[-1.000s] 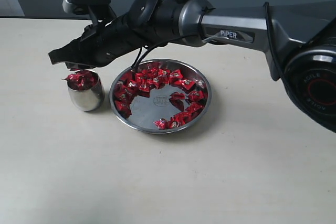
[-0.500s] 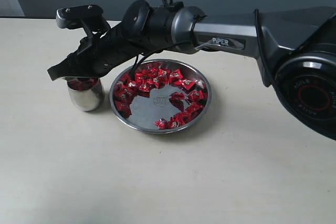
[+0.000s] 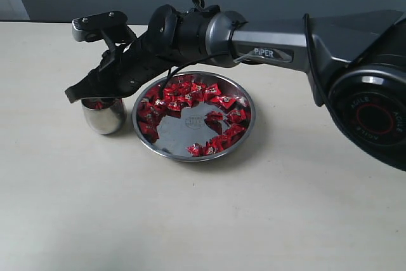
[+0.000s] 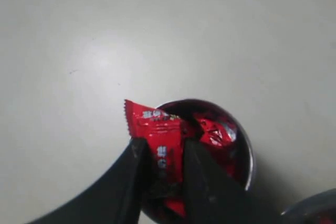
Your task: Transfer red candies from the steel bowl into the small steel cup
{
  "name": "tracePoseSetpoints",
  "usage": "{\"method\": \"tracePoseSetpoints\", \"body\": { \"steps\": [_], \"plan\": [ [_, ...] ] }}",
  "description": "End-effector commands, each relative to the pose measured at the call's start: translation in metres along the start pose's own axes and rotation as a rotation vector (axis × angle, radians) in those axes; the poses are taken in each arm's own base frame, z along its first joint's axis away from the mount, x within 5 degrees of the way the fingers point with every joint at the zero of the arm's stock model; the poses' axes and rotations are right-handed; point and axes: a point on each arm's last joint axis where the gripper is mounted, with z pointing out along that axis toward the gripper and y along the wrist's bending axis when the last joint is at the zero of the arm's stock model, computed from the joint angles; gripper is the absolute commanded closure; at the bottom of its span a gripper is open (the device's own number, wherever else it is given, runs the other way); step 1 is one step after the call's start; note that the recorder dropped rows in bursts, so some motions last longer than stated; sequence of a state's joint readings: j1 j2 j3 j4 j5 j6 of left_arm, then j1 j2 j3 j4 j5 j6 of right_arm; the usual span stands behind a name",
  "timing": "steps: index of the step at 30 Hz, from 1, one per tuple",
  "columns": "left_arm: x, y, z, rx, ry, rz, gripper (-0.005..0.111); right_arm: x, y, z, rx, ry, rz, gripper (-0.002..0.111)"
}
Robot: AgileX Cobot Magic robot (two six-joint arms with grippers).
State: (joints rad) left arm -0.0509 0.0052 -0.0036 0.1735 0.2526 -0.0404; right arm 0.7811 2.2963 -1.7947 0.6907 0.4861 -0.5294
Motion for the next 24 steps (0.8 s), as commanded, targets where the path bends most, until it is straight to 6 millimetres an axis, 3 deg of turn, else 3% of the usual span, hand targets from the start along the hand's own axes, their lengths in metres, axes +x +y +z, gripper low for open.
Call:
{"method": "tracePoseSetpoints", "body": {
  "steps": [1, 24],
  "plan": [
    [0.0000, -0.0001, -0.0001, 0.000, -0.012, -0.002, 0.106, -0.0009, -0.0014, 0.0000, 0.008, -0.001, -0.009, 0.083],
    [0.0000, -0.0001, -0.0001, 0.000, -0.012, 0.000, 0.106, 0.0014, -0.0024, 0.0000, 0.018, 0.024, -0.047, 0.083]
  ]
}}
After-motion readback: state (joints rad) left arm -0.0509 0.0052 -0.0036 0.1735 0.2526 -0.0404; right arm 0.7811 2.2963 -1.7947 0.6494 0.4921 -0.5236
